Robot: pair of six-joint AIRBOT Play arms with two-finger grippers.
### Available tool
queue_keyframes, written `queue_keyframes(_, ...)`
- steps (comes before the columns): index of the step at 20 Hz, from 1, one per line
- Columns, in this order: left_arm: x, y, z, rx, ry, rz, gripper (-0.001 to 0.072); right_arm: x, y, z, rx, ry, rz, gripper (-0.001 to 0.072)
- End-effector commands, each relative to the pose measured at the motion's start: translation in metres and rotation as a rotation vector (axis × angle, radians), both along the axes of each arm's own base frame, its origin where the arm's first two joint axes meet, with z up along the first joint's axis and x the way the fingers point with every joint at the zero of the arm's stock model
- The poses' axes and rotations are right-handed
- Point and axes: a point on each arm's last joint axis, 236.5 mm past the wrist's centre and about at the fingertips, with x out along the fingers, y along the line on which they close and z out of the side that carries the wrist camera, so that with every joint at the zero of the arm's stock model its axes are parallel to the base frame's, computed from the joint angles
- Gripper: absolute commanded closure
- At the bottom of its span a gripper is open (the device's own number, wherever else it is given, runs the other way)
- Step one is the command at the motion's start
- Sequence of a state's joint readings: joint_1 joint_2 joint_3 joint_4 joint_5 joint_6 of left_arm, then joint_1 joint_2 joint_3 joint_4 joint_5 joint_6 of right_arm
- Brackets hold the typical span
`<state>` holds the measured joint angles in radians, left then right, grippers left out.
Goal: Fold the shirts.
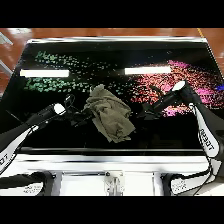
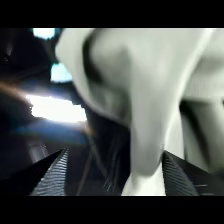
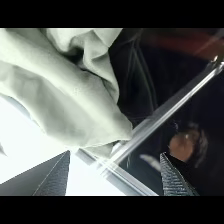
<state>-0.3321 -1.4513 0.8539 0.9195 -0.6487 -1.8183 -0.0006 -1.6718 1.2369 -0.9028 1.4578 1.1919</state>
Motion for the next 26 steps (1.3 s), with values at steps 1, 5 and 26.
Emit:
queue_keyframes(1,0.021,-0.003,-0.006,-0.047,-0.026,0.109,0.0234,-0.011,0.014,-0.014,0.004,0.048,0.046,0.0026)
queue_keyframes(5,0.034,-0.002,0.000,-0.053,-0.071,0.138,0.0567,-0.021,0.029,-0.027,-0.005,0.076,0.096,0.0026)
queue_keyframes(26,0.023,0.024,0.433,0.032,-1.132,-0.174,0.0671,0.054,-0.001,0.283,-0.023,-0.867,-0.098,0.0664)
